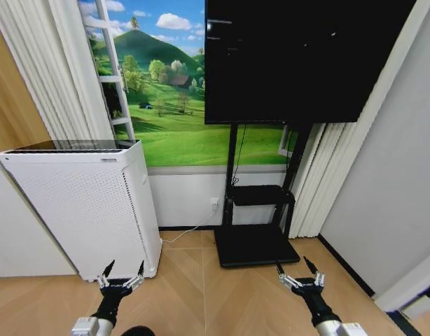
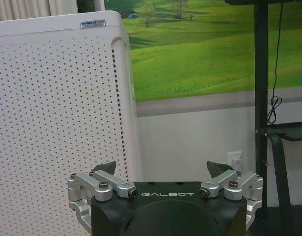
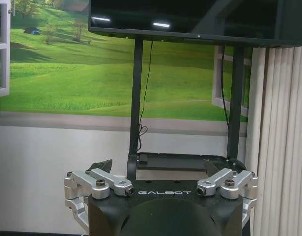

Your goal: Pick up the trash bin and place the garbage on the floor into it.

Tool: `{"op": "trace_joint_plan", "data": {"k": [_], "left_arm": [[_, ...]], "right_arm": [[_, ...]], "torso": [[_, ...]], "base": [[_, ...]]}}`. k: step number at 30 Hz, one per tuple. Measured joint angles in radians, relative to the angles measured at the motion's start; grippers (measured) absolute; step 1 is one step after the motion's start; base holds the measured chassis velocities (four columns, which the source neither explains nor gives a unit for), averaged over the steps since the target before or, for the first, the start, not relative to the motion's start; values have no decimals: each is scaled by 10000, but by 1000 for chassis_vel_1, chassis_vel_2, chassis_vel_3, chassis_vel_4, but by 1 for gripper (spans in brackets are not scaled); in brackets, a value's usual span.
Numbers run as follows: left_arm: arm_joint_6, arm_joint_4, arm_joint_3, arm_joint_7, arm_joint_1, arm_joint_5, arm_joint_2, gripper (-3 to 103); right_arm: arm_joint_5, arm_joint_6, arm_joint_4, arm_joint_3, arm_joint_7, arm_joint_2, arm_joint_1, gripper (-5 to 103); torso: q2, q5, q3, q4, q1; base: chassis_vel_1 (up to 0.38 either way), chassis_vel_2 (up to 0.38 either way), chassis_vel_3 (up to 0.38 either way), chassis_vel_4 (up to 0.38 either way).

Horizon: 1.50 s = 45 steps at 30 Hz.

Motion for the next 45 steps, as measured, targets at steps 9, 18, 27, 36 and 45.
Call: {"op": "trace_joint_plan", "data": {"k": [9, 18, 27, 36, 45], "left_arm": [[-1, -1, 0, 3, 0, 0, 0, 100], [-2, -2, -2, 1, 0, 0, 1, 100], [-1, -1, 0, -1, 1, -1, 0, 100], [-1, 0, 0, 0, 0, 0, 1, 100], [-1, 1, 0, 0, 1, -1, 1, 100]], "right_arm": [[0, 0, 0, 0, 0, 0, 0, 100], [0, 0, 0, 0, 0, 0, -1, 100], [0, 0, 0, 0, 0, 1, -1, 100], [0, 0, -1, 0, 0, 1, 0, 100], [0, 0, -1, 0, 0, 1, -1, 100]], "torso": [[-21, -1, -12, -1, -10], [-35, 2, -23, -3, -21], [-45, 1, -28, 1, -25], [-54, 1, -29, -2, -22], [-57, -1, -33, -2, -25]], "base": [[233, -229, -255, 235], [334, -346, -336, 331], [360, -369, -362, 365], [346, -347, -351, 342], [345, -348, -358, 348]]}}
